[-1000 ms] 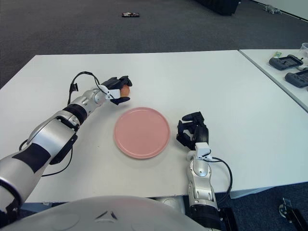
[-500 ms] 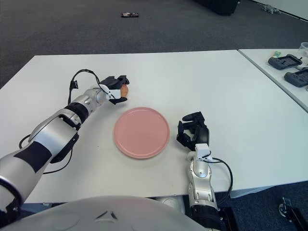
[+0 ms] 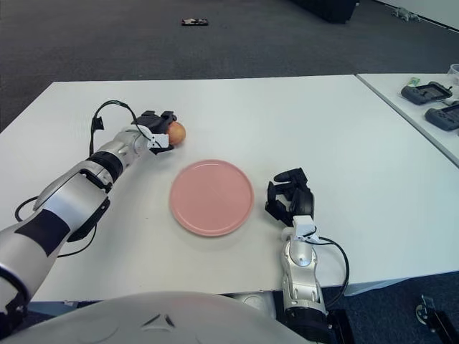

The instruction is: Put the apple into the plate.

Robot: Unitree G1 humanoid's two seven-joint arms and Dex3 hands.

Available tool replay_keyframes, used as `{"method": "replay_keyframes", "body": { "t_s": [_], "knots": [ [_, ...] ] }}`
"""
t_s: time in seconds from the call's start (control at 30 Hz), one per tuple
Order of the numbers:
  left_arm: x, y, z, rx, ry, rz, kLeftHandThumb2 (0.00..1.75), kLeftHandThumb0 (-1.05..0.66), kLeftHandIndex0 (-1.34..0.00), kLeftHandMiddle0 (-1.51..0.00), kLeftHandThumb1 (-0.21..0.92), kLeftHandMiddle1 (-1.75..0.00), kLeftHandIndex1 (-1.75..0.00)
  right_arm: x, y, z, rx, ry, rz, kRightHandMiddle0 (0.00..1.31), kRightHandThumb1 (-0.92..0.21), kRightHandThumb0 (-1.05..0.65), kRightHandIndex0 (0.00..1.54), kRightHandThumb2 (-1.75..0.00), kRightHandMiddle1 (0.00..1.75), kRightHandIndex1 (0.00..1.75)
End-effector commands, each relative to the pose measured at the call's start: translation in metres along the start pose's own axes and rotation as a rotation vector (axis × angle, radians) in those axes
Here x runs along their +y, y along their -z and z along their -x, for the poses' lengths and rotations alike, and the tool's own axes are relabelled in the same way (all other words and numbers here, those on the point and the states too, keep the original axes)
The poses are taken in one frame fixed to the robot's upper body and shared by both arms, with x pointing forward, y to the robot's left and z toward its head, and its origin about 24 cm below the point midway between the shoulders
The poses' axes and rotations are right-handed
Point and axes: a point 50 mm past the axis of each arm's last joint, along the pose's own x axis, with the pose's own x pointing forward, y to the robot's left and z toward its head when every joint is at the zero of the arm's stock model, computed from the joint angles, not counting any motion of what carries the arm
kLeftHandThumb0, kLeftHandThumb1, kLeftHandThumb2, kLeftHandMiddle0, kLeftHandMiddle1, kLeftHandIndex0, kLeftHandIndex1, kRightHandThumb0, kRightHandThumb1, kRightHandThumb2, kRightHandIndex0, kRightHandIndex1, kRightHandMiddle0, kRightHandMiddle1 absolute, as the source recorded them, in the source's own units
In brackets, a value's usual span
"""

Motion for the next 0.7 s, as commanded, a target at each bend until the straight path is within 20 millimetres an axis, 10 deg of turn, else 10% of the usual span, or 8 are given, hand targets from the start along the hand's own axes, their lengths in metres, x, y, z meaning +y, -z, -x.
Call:
{"method": "replay_keyframes", "body": {
  "t_s": [0.0,0.17,0.67],
  "knots": [
    [-0.0145,0.0049,0.0025,0.035,0.043,-0.052,0.75,-0.89,0.00,0.00,0.63,-0.38,-0.44,-0.0018,-0.0021,-0.0006,-0.007,0.009,0.001,0.38,-0.61,-0.39,0.57,-0.95,1.75,1.40],
    [-0.0153,0.0053,0.0022,0.057,0.053,-0.104,0.67,-0.98,0.00,0.00,0.72,-0.06,-0.14,-0.0017,-0.0025,-0.0005,-0.022,0.004,-0.002,0.39,-0.61,-0.40,0.57,-0.96,1.75,1.41],
    [-0.0167,0.0058,0.0020,0.082,0.080,-0.159,0.58,-0.99,0.00,0.00,0.74,0.00,0.00,-0.0033,-0.0007,-0.0010,-0.021,0.001,0.005,0.40,-0.59,-0.40,0.58,-0.98,1.75,1.43]
  ]
}}
